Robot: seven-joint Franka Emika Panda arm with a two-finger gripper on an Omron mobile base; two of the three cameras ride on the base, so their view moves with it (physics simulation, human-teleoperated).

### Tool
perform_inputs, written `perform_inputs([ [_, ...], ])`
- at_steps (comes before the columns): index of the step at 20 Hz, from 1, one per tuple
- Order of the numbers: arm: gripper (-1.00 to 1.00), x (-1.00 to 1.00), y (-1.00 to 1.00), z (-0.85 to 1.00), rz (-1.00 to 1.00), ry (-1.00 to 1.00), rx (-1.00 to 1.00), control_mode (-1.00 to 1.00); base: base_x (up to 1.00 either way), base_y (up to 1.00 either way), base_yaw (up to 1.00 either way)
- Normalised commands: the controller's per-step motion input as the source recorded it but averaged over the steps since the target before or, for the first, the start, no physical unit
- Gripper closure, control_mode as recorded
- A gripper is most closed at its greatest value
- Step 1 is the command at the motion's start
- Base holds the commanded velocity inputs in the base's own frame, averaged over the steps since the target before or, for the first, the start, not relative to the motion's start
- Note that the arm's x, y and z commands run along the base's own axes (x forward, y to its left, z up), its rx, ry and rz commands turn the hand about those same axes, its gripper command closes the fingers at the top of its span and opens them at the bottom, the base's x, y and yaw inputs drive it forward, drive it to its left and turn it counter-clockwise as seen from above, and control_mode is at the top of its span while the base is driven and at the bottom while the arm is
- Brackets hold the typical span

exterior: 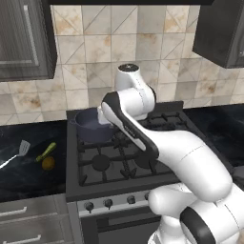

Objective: Put the avocado and squash in the pot. Retrieve the spatula and lightly stir the vegetables in the pot.

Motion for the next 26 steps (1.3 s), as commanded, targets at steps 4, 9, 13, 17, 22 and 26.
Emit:
perform_inputs([
  [4,-1.0,0.0,0.94,-0.53,0.06,-0.05,0.08,-1.0,0.0,0.0,0.0],
  [9,-1.0,0.02,0.98,-0.65,0.18,-0.02,0.1,-1.0,0.0,0.0,0.0],
  [13,-1.0,0.07,0.92,-0.47,0.16,0.0,0.03,-1.0,0.0,0.0,0.0],
  [17,-1.0,0.01,0.34,-0.21,0.11,0.04,0.0,-1.0,0.0,0.0,0.0],
  [22,-1.0,0.0,0.15,-0.16,0.02,0.06,-0.03,-1.0,0.0,0.0,0.0],
  [26,-1.0,0.2,0.43,-0.18,0.0,0.11,-0.03,-1.0,0.0,0.0,0.0],
])
